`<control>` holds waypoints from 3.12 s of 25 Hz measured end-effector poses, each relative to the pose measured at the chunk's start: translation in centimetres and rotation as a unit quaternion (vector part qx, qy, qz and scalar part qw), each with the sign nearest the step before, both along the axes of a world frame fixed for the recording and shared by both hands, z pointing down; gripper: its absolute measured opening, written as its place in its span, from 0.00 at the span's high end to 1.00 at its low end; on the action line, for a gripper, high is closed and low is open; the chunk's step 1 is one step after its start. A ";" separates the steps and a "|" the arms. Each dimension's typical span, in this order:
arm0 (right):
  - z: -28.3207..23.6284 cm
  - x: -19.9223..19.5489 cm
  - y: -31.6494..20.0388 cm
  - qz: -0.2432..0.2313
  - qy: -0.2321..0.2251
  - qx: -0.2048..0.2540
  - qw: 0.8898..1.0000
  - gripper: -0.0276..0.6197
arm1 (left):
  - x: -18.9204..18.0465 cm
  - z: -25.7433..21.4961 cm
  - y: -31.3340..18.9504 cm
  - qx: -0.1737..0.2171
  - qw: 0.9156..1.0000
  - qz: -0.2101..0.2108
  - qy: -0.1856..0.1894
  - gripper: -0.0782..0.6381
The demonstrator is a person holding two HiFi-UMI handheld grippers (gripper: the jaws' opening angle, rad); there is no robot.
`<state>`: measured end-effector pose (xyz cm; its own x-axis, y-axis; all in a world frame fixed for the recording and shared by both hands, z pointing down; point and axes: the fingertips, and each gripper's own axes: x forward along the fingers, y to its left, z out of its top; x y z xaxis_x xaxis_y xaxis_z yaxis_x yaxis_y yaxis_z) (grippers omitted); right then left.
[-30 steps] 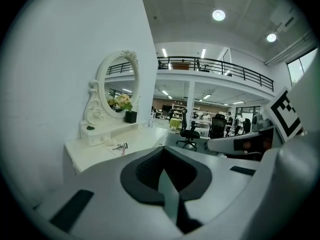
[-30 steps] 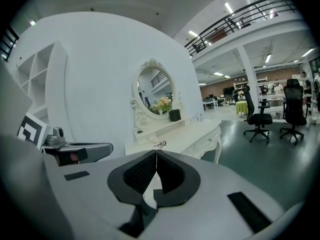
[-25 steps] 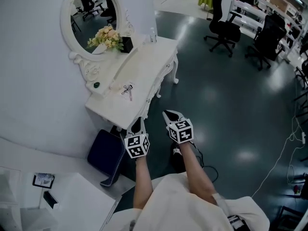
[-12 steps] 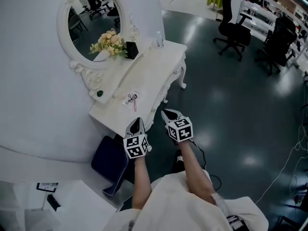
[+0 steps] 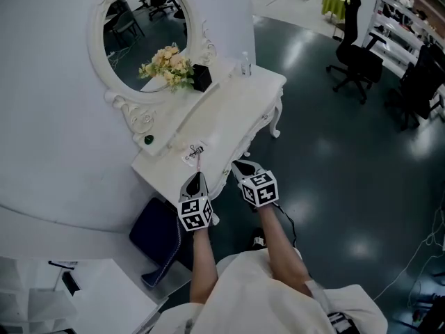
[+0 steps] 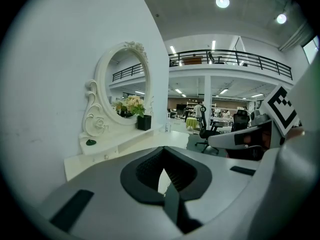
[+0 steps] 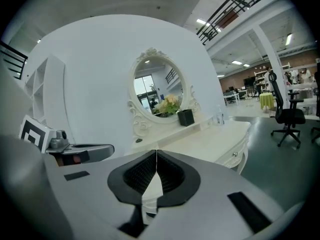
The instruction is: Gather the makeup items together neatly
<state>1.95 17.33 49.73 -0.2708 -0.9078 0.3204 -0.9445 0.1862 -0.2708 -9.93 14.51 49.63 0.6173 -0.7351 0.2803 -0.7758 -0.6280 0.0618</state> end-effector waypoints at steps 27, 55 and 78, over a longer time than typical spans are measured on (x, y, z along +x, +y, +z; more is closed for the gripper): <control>4.8 3.1 -11.9 -0.075 0.015 -0.046 0.996 0.90 | 0.9 4.3 -11.1 -0.043 0.996 -0.082 -0.006 0.87; 10.9 -11.0 -32.7 -0.336 0.164 -0.076 0.924 0.89 | -9.6 10.0 -26.9 -0.116 0.966 -0.231 0.015 0.87; 20.4 -17.5 -33.3 -0.576 0.231 -0.163 0.767 0.59 | -12.6 13.9 -27.2 -0.164 0.904 -0.391 0.053 0.87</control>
<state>-15.55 -15.93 70.15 -0.6218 -0.0031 0.7832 -0.2140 0.9626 -0.1661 -22.54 -12.69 63.52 -0.0186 -0.8465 0.5320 -0.9532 0.1756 0.2460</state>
